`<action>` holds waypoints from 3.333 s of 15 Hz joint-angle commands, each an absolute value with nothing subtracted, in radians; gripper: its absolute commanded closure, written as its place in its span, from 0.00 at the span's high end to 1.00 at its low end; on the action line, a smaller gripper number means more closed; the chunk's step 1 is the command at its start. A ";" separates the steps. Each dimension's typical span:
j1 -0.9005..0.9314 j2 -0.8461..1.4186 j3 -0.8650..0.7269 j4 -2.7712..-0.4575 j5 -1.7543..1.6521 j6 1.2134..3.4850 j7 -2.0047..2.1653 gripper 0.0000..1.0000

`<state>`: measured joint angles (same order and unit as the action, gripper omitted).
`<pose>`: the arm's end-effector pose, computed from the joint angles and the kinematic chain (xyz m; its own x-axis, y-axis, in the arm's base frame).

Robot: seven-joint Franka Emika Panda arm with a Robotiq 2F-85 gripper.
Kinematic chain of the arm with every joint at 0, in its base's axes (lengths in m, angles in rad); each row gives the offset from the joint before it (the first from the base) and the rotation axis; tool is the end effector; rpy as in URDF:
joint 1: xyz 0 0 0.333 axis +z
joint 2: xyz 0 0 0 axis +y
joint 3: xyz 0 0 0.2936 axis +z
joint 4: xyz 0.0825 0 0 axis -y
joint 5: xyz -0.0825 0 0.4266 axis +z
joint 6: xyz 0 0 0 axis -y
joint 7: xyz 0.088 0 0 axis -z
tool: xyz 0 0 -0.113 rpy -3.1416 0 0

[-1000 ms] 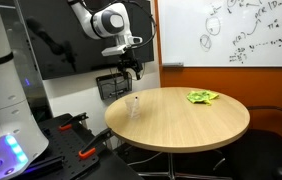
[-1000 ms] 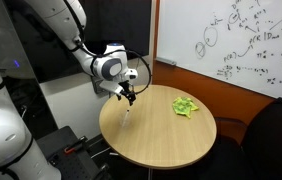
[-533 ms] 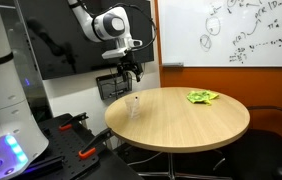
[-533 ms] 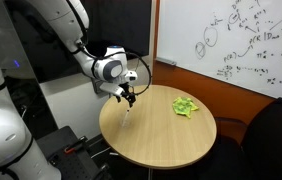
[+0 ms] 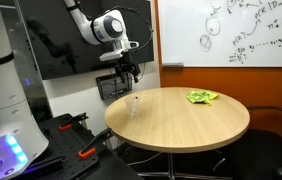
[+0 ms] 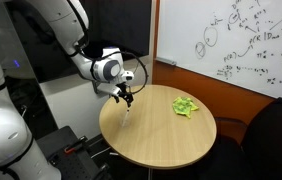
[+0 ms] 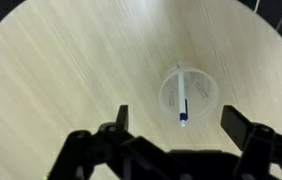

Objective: Move the pen slightly to the right

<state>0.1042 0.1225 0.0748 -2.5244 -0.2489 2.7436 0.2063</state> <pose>0.4808 0.0975 0.1738 0.9743 0.1989 0.1058 0.1900 -0.9778 0.0884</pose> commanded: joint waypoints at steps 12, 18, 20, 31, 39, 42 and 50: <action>0.221 0.387 0.007 -2.399 -0.226 2.901 0.350 0.70; 0.243 0.457 -0.008 -2.365 -0.158 2.922 0.334 0.59; 0.261 0.479 -0.028 -2.352 -0.161 2.938 0.336 0.45; 0.249 0.566 -0.017 -2.304 -0.088 3.002 0.290 0.48; 0.271 0.582 -0.034 -2.296 -0.058 3.032 0.268 0.02; 0.274 0.583 -0.038 -2.298 -0.058 3.042 0.265 0.03; 0.320 0.440 -0.072 -2.378 -0.076 3.029 0.266 0.03</action>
